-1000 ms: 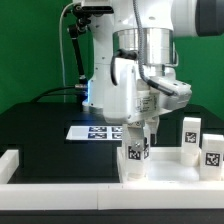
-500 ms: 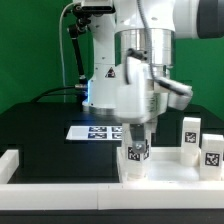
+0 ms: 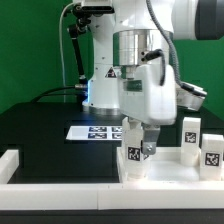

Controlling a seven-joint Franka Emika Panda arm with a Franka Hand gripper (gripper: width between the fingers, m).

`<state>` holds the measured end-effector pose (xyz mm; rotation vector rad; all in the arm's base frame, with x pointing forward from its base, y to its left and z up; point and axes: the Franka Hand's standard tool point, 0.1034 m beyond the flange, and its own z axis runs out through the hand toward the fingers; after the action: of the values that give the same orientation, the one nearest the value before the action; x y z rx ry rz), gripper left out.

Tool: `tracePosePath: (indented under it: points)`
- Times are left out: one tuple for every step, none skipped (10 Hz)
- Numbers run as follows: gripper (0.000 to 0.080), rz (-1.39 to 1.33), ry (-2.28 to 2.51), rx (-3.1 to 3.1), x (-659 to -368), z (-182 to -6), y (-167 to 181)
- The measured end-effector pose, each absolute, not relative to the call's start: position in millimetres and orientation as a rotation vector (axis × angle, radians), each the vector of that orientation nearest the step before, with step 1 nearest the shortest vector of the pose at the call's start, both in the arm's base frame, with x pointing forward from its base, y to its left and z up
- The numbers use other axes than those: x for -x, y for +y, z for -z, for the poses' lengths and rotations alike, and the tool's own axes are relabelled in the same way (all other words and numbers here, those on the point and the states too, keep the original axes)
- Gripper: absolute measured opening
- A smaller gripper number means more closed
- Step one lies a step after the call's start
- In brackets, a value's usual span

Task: Assemble square table

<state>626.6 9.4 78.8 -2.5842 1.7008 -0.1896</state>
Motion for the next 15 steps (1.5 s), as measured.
tracePosePath:
  points:
    - [0.0649,0.209,1.453,2.747,-633,-84.6,6]
    - [0.0649,0.222,1.344,2.804,-634,-84.9,3]
    - [0.0649,0.219,1.343,2.808,-633,-83.4,3]
    - [0.0522,0.219,1.353,2.803,-633,-83.2,3]
    - [0.0522,0.218,1.369,2.794,-633,-83.0,3]
    - [0.0384,0.216,1.432,2.759,-632,-82.4,2]
    - [0.0295,0.206,1.532,2.705,-630,-81.4,0]
    - [0.0295,0.203,1.624,2.648,-630,-81.0,-1]
    - [0.0295,0.199,1.694,2.601,-629,-80.7,-2]
    - [0.0295,0.185,1.865,2.472,-627,-80.1,-3]
    - [0.0295,0.154,2.189,2.163,-624,-79.2,-5]
    - [0.0295,0.147,2.365,1.886,-620,-78.2,-3]
    - [0.0295,0.141,2.426,1.774,-619,-78.5,-2]
    - [0.0295,0.108,2.54,1.555,-620,-78.4,3]
    - [0.0295,0.102,2.571,1.501,-620,-78.6,4]
